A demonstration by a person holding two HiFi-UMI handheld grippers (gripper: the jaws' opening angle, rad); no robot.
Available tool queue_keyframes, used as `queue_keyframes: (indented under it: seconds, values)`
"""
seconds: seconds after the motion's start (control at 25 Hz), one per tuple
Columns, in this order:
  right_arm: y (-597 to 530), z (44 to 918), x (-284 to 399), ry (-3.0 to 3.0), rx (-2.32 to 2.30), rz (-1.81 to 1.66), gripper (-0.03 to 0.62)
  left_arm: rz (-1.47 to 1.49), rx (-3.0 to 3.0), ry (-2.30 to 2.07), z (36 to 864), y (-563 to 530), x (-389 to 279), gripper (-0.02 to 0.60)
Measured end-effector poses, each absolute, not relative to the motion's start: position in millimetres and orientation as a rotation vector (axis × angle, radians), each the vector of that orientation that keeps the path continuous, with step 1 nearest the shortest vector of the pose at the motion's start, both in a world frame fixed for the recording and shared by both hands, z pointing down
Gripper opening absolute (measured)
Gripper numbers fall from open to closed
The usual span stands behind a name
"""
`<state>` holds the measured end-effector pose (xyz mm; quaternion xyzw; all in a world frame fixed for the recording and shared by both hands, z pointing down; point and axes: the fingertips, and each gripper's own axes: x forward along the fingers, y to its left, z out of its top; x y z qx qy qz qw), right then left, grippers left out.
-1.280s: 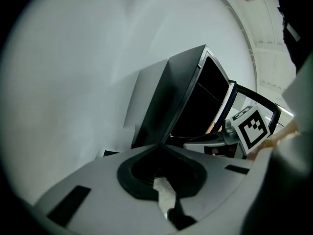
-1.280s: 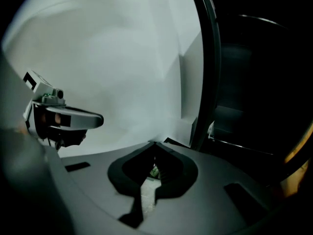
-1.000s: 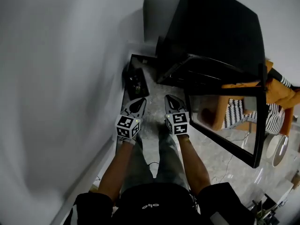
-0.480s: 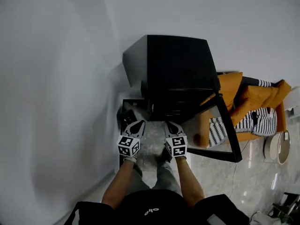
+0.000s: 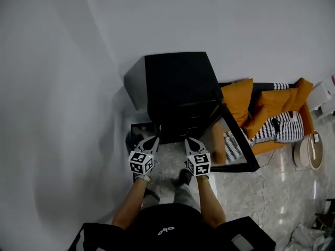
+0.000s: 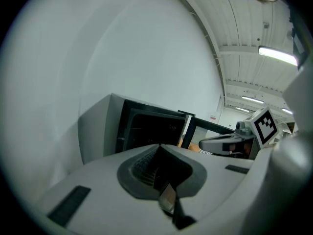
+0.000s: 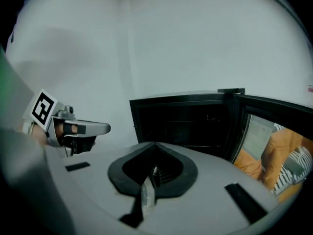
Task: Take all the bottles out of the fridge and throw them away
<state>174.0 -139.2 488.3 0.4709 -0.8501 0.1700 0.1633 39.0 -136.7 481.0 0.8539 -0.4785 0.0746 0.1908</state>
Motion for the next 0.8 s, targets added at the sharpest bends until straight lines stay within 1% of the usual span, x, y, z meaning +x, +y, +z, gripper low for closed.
queue_keyframes:
  seconds: [0.32, 0.8]
  values:
    - [-143, 453, 181, -2.456, 1.397, 0.466, 0.009, 0.152, 2.465, -1.326, 439, -147, 48, 0.006]
    - [-152, 429, 182, -2.494, 1.406, 0.441, 0.009, 0.132, 2.520, -1.288, 422, -160, 65, 0.006]
